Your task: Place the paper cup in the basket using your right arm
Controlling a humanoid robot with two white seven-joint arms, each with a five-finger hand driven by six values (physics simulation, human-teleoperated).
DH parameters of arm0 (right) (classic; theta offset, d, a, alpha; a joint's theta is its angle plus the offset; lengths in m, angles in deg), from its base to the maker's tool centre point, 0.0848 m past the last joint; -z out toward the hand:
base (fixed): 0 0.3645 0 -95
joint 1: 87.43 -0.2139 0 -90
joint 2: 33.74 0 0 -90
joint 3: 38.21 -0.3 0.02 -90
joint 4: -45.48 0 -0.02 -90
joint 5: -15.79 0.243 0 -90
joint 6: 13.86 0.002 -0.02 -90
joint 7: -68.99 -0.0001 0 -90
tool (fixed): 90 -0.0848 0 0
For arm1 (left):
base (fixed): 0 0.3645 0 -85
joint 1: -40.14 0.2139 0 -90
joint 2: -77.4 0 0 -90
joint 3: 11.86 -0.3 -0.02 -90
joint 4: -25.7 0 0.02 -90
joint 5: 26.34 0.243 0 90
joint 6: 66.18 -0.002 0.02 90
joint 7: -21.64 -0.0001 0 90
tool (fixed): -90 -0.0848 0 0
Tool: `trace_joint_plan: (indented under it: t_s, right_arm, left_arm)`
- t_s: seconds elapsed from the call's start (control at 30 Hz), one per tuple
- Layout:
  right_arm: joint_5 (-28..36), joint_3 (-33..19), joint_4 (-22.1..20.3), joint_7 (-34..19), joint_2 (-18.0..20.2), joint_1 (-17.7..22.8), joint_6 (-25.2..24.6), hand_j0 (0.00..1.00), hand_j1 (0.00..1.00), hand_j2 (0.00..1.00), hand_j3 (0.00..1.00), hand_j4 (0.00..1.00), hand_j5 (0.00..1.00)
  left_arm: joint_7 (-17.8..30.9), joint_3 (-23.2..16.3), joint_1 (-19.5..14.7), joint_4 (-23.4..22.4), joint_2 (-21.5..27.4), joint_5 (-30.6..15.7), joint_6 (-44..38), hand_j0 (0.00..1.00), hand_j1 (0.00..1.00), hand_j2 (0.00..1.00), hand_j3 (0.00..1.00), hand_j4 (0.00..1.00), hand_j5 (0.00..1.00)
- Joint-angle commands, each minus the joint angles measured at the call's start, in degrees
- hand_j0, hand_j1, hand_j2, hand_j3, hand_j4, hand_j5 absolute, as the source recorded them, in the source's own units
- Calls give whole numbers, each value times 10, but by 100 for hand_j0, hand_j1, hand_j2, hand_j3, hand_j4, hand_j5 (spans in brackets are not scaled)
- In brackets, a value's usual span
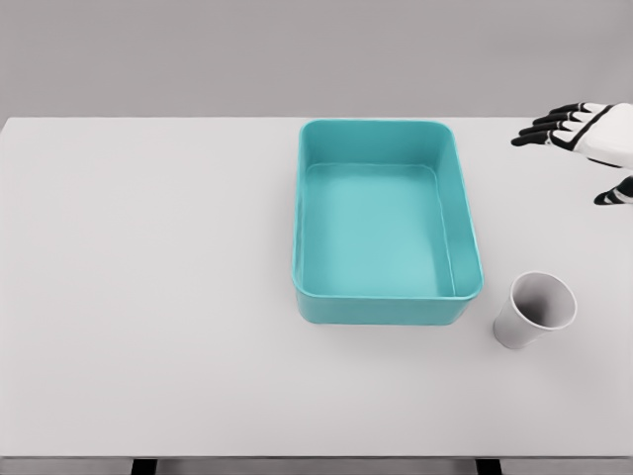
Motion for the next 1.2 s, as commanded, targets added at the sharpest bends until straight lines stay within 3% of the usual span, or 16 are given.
trace_joint_plan:
  t_s: [0.0,0.2,0.27,0.33,0.4,0.47,0.53,0.63,0.7,0.93,1.17]
  right_arm:
    - [2,2,-1,0,-1,0,1,100,100,100,100,100,100]
    - [11,3,-3,0,7,-22,8,100,100,100,100,100,100]
    - [29,13,-6,0,92,-20,16,100,100,100,100,100,100]
    - [132,48,-8,0,164,-20,12,100,100,100,100,100,100]
    - [241,90,10,0,199,-18,12,100,100,100,100,100,100]
    - [311,110,54,0,192,-16,10,100,100,100,100,100,100]
    - [334,123,61,0,190,-14,10,100,100,100,100,100,100]
    - [335,163,70,0,165,-14,7,100,100,100,100,100,100]
    - [333,192,106,0,138,-11,8,100,100,100,100,100,100]
    - [332,230,133,0,134,-4,16,100,100,100,100,100,100]
    - [331,236,132,0,134,1,30,100,100,100,100,100,100]
  left_arm:
    - [0,0,0,0,0,0,-1,100,100,100,100,100,100]
    - [0,-1,0,0,0,0,0,100,100,100,100,100,100]
    - [0,0,0,0,0,1,0,100,100,100,100,100,100]
    - [0,0,0,0,0,0,0,100,100,100,100,100,100]
    - [0,0,0,0,0,0,0,100,100,100,100,100,100]
    - [0,0,0,0,0,0,0,100,100,100,100,100,100]
    - [0,0,0,0,0,0,0,100,100,100,100,100,100]
    - [0,0,0,0,0,0,-1,100,100,100,100,100,100]
    - [0,0,0,0,0,1,0,100,100,100,100,100,100]
    - [0,0,0,0,0,0,0,100,100,100,100,100,100]
    - [0,0,0,0,0,0,0,100,100,100,100,100,100]
